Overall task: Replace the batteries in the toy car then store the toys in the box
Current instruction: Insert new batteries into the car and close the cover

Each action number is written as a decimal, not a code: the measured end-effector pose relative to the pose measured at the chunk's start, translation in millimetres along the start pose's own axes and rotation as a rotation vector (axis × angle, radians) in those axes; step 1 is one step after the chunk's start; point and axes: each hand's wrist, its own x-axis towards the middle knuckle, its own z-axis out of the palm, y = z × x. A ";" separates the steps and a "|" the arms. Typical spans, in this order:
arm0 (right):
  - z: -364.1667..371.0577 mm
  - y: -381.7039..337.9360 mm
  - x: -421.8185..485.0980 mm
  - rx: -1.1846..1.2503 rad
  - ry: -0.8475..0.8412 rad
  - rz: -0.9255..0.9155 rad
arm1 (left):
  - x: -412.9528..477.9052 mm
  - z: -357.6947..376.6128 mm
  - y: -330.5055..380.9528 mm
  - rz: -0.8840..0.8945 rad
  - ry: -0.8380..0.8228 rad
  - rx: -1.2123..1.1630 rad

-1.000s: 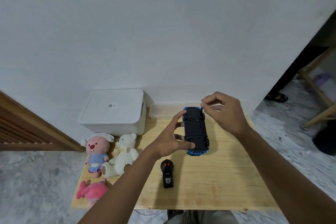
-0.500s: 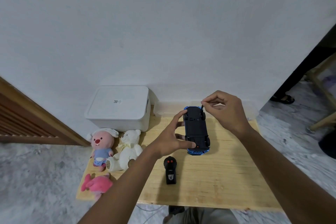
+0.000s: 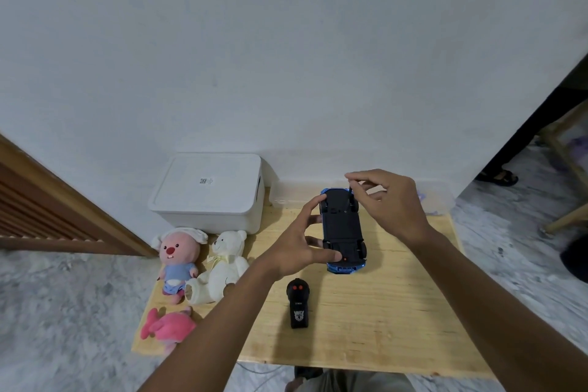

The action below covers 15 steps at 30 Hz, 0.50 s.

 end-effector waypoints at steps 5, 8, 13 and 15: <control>1.2 2.3 6.1 0.051 0.019 0.058 | 1.1 -3.6 -0.7 -0.004 0.009 0.012; 3.3 2.4 11.1 0.068 0.040 0.067 | 1.0 -5.1 -0.4 -0.007 0.015 0.000; 8.4 2.7 6.9 0.023 -0.008 -0.030 | 2.7 -8.0 -0.1 -0.004 0.030 -0.012; 8.9 2.5 8.4 0.042 -0.006 0.011 | 3.0 -8.7 -1.2 -0.001 0.031 -0.009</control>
